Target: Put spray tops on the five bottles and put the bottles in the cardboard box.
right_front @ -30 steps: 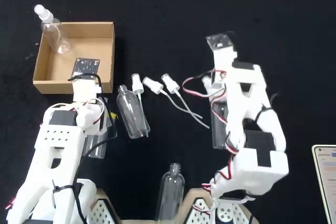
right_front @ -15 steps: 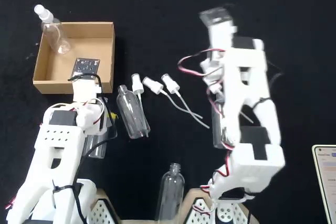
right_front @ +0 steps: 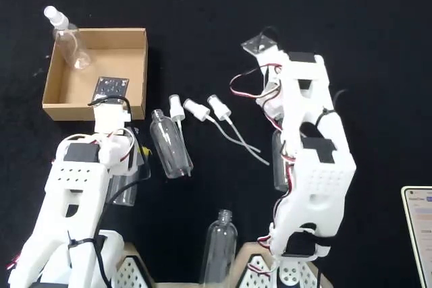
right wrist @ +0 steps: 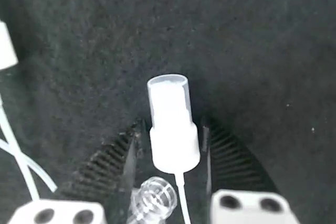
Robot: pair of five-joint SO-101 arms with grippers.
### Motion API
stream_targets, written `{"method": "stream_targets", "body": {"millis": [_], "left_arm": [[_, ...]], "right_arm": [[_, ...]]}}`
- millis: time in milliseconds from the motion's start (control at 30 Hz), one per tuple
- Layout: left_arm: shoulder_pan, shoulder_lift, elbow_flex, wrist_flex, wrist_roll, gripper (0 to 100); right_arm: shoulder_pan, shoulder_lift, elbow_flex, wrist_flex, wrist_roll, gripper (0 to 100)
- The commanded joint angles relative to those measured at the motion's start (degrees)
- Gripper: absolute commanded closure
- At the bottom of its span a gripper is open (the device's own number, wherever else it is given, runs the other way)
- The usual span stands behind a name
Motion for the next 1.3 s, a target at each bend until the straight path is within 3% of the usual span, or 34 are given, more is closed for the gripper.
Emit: {"method": "stream_targets", "body": {"millis": [0, 100, 200, 467, 833, 1067, 1267], "left_arm": [[-0.66, -1.67, -0.66, -0.79, 0.09, 83], [-0.66, -1.67, -0.66, -0.79, 0.09, 83], [-0.66, -1.67, -0.66, -0.79, 0.09, 83], [0.04, -2.20, -1.01, -1.41, 0.53, 83], [17.63, -2.20, -2.68, -16.79, 0.18, 83], [24.75, -2.20, -3.74, -18.55, 0.62, 83], [25.71, -2.29, 0.84, -28.40, 0.79, 83]], "right_arm": [[0.88, -0.04, -2.51, 0.35, 0.88, 83.5], [0.88, -0.22, -2.68, 0.35, 0.44, 85.2], [0.88, -1.10, -4.00, 0.62, 0.26, 98.3], [0.35, -13.85, -10.59, 8.09, -9.14, 98.7], [0.18, -34.86, -16.13, 9.41, -26.46, 98.7], [0.00, -46.90, -15.69, 13.10, -40.62, 98.7], [-4.92, -52.35, -8.48, 12.92, -45.80, 98.4]]}}
